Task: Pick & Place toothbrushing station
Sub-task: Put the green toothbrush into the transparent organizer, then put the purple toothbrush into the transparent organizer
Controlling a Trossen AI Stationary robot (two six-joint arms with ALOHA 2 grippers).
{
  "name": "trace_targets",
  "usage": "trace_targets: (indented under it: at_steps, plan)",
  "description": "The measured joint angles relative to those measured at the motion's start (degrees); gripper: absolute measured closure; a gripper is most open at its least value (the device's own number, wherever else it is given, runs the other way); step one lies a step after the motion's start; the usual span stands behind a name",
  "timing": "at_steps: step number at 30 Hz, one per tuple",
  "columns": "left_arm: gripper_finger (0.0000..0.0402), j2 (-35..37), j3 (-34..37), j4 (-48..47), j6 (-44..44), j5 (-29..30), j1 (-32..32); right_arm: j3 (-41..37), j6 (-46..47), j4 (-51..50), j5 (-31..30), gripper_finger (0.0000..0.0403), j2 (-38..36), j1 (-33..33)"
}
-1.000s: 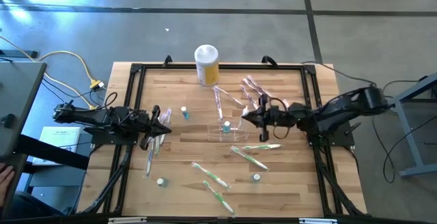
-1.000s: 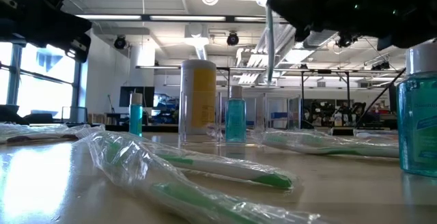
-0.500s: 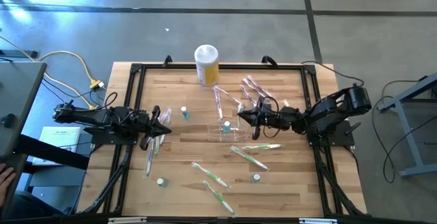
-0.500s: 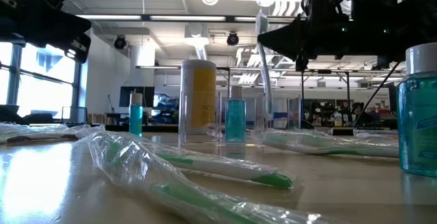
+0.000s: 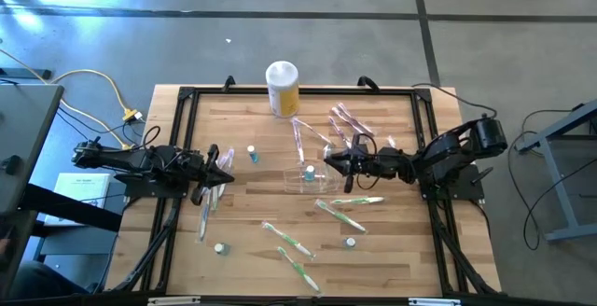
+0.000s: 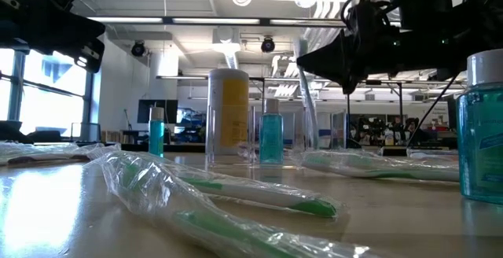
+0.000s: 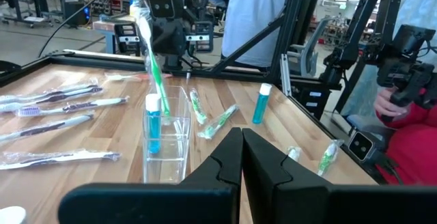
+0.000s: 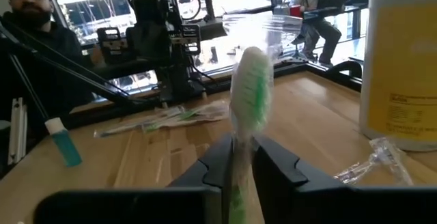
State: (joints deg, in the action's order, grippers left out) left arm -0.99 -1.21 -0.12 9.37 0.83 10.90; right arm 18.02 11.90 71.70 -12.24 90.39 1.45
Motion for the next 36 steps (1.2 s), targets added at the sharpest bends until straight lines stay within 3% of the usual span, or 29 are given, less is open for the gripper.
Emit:
trace_targets:
  at_steps: [6, 19, 27, 31, 36]
  plan:
    - [0.0398, 0.0, 0.0, 0.0, 1.3, 0.0, 0.0, 0.0, -0.1, -1.2, -2.3, 0.0325, 0.0, 0.0]
    - [0.0398, 0.0, 0.0, 0.0, 4.5, 0.1, 0.0, 0.0, -1.7, -0.7, -2.5, 0.0207, -0.7, 0.1]
    - [0.0396, 0.0, 0.0, 0.2, 9.4, 1.5, 0.0, 0.0, -8.1, -0.8, -2.5, 0.0192, -4.7, 3.6]
    - [0.0370, 0.0, 0.0, 0.2, 9.5, 1.9, 0.0, 0.0, -10.6, -0.8, -2.6, 0.0195, -7.7, 6.2]
    - [0.0301, 0.0, 0.0, 0.7, 9.1, 4.9, 0.0, 0.0, -11.7, -1.7, -2.7, 0.0195, -10.3, 9.5]
